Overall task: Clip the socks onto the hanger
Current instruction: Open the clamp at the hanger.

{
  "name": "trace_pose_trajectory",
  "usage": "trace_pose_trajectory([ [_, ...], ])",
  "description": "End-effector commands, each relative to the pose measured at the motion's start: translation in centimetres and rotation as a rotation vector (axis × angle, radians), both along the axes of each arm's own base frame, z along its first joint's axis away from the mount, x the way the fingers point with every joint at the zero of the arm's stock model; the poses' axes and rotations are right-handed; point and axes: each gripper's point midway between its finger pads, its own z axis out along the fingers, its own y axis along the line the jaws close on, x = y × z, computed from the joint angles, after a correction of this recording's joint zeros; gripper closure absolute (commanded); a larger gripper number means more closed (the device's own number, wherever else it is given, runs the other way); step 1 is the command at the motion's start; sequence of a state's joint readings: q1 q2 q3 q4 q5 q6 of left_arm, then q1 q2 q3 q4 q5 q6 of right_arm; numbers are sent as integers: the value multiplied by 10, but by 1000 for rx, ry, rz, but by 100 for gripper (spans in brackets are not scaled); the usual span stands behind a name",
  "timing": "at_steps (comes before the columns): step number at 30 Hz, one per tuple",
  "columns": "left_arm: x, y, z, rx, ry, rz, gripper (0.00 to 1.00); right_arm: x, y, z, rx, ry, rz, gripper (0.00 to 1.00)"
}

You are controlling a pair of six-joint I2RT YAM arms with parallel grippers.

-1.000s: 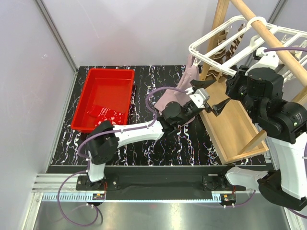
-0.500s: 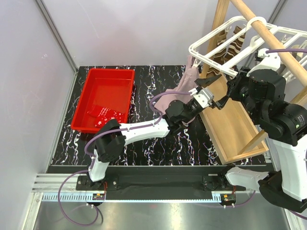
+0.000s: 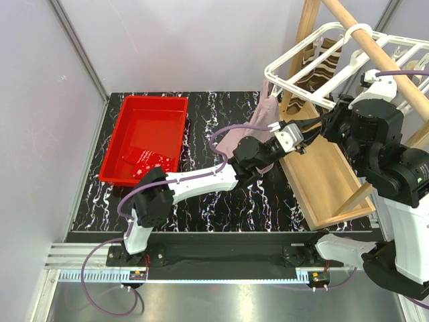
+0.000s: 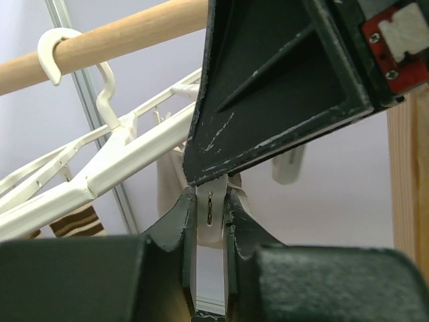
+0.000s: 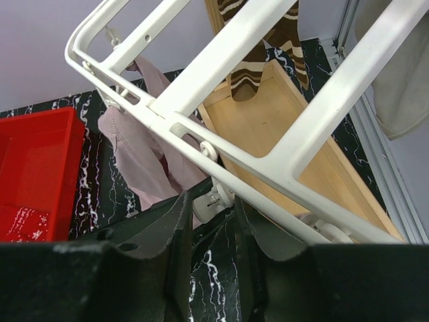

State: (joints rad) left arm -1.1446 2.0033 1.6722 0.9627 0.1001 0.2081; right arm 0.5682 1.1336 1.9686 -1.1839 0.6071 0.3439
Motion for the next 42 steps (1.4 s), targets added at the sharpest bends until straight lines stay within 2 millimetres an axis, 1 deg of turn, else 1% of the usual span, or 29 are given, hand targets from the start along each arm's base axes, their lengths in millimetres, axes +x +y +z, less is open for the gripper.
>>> trace_pose_trajectory([
  [1, -15, 12, 35, -68, -11, -58, 100, -6, 6, 2, 22, -2, 50, 99],
  [2, -17, 14, 36, -70, -4, -67, 100, -6, 6, 2, 20, -5, 49, 96],
  [3, -20, 15, 37, -69, 12, -90, 100, -7, 5, 3, 16, -9, 49, 88],
  [4, -24, 19, 43, -76, 20, -106, 100, -6, 4, 2, 5, -12, 52, 81],
  [7, -33, 18, 41, -55, 74, -174, 100, -6, 3, 2, -8, -23, 49, 67],
  [8, -38, 20, 45, -52, 74, -200, 100, -6, 3, 2, -9, -24, 51, 65],
  [13, -47, 22, 46, -23, 123, -256, 100, -5, 4, 2, -9, -18, 52, 51],
  [17, -54, 22, 45, 2, 135, -295, 100, -3, 3, -1, -23, -11, 43, 48],
  [20, -57, 23, 48, 3, 147, -310, 100, 0, 5, -2, -33, -16, 49, 48],
  [24, -58, 22, 47, 6, 154, -326, 100, 3, 3, 1, -34, -41, 40, 48],
  [25, -59, 24, 49, 1, 152, -328, 100, 4, 4, 0, -43, -40, 39, 49],
  [29, -60, 25, 48, 2, 154, -333, 100, 8, 4, -4, -57, -29, 33, 56],
  [30, -59, 26, 49, 0, 154, -330, 100, 9, 4, -5, -60, -29, 33, 59],
  [32, -61, 26, 50, -1, 148, -336, 100, 11, 4, -6, -65, -32, 23, 75],
  [33, -61, 27, 49, 0, 148, -334, 100, 12, 5, -7, -71, -30, 26, 84],
  [34, -60, 28, 48, 0, 153, -331, 92, 13, 5, -8, -75, -25, 27, 100],
  [35, -58, 36, 58, -35, 158, -315, 66, 14, 6, -9, -78, -18, 27, 100],
  [36, -54, 37, 48, -29, 183, -303, 57, 14, 6, -9, -76, -17, 26, 100],
  [37, -54, 43, 50, -45, 185, -298, 48, 14, 5, -10, -78, -16, 25, 100],
  [38, -51, 58, 61, -87, 189, -288, 36, 14, 4, -10, -78, -17, 17, 100],
  [39, -48, 63, 52, -80, 212, -277, 32, 14, 4, -9, -79, -19, 18, 100],
  [41, -41, 78, 50, -89, 250, -259, 28, 13, 3, -9, -80, -19, 15, 100],
  [42, -47, 96, 66, -116, 242, -259, 27, 13, 2, -8, -84, -18, 15, 100],
])
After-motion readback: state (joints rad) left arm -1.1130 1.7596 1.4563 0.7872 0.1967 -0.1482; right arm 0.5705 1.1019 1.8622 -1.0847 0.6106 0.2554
